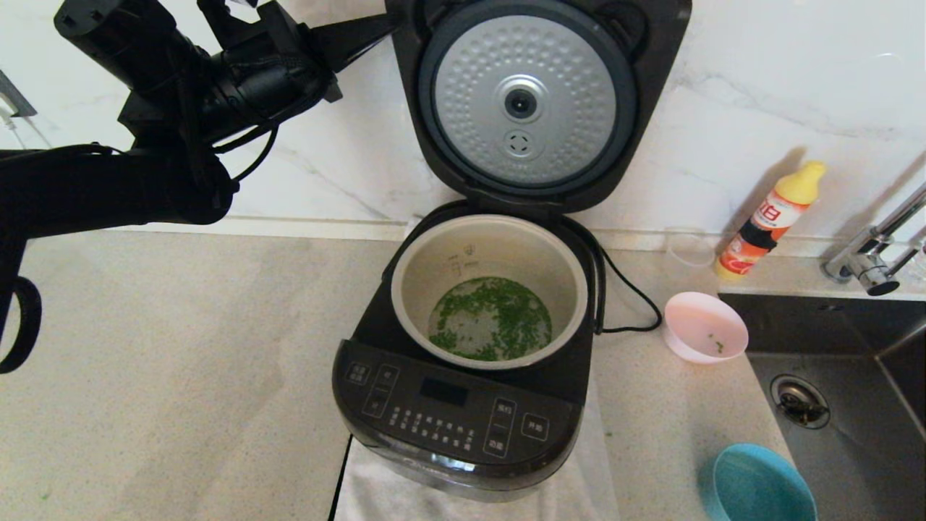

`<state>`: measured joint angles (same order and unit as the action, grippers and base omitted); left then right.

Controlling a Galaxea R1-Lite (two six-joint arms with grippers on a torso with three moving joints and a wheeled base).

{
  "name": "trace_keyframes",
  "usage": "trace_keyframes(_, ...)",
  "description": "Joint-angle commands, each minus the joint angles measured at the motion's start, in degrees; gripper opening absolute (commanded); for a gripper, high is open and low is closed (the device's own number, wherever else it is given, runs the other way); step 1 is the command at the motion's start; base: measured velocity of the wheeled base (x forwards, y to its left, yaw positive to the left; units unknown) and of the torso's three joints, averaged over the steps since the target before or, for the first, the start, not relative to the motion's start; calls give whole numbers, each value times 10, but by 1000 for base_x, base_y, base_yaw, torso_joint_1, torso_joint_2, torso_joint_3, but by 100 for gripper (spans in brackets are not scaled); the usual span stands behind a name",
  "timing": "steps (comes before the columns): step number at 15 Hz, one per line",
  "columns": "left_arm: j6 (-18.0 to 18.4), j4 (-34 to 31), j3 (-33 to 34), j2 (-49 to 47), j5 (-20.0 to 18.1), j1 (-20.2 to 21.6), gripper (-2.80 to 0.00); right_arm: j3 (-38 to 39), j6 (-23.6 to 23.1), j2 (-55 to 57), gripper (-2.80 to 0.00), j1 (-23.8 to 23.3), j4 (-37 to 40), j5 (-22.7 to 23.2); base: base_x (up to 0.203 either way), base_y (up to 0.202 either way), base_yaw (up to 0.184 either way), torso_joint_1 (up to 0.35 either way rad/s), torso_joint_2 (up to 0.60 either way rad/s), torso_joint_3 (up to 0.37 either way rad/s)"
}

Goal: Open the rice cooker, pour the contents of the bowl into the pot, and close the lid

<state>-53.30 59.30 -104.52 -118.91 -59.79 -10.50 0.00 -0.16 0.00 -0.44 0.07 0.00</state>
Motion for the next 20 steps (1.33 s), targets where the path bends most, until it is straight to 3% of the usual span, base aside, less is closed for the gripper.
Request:
trace_keyframes(1,-1,14,5,4,3,4,-280,0,0,1,-280,0,0,0,0,0,0,0,0,0)
trace_keyframes(4,-1,34,49,30,3,7,-280,0,0,1,-280,0,0,0,0,0,0,0,0,0)
trace_keyframes(7,0,23,155,152,11,26,-280,0,0,1,-280,0,0,0,0,0,0,0,0,0)
trace_keyframes(9,10,-18,210,240,14,52,-280,0,0,1,-280,0,0,0,0,0,0,-4,2,13)
trace_keyframes(15,38,-272,323,471,16,127,-280,0,0,1,-280,0,0,0,0,0,0,0,0,0)
trace_keyframes(17,43,-384,338,543,17,157,-280,0,0,1,-280,0,0,0,0,0,0,0,0,0)
trace_keyframes(20,81,-489,365,622,17,220,-280,0,0,1,-280,0,0,0,0,0,0,0,0,0)
